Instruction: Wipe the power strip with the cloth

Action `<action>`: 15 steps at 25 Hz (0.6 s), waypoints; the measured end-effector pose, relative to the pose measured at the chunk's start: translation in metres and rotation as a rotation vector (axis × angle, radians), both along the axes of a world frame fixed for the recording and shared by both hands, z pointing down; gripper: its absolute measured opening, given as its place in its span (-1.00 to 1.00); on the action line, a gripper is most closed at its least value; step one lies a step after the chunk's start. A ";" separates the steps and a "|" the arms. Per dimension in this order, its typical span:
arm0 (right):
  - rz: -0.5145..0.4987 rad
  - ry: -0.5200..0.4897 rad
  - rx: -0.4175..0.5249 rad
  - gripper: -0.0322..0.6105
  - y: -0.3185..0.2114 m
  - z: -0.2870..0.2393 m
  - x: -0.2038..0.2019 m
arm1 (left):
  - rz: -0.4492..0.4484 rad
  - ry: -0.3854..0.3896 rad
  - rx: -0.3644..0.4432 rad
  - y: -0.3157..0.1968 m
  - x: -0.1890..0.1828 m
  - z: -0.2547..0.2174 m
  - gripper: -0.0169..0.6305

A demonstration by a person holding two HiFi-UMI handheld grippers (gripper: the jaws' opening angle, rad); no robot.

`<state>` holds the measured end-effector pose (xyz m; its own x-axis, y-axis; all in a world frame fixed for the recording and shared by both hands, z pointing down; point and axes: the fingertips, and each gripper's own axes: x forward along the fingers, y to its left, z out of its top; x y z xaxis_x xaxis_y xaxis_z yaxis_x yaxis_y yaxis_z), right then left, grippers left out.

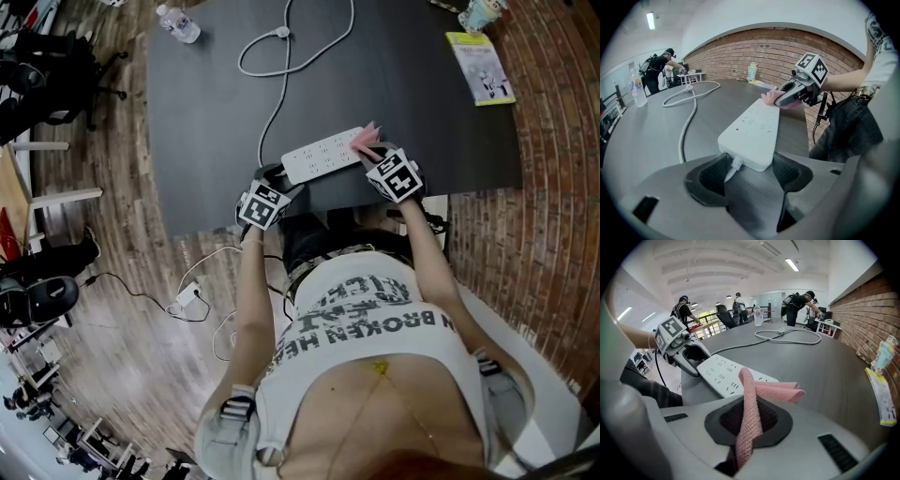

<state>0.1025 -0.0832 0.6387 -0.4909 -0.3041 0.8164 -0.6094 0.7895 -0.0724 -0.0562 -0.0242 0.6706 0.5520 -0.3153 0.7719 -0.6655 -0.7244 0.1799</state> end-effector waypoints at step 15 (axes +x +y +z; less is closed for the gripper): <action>0.108 0.023 0.039 -0.85 -0.009 0.000 0.023 | -0.004 0.000 0.007 0.000 -0.001 0.001 -0.07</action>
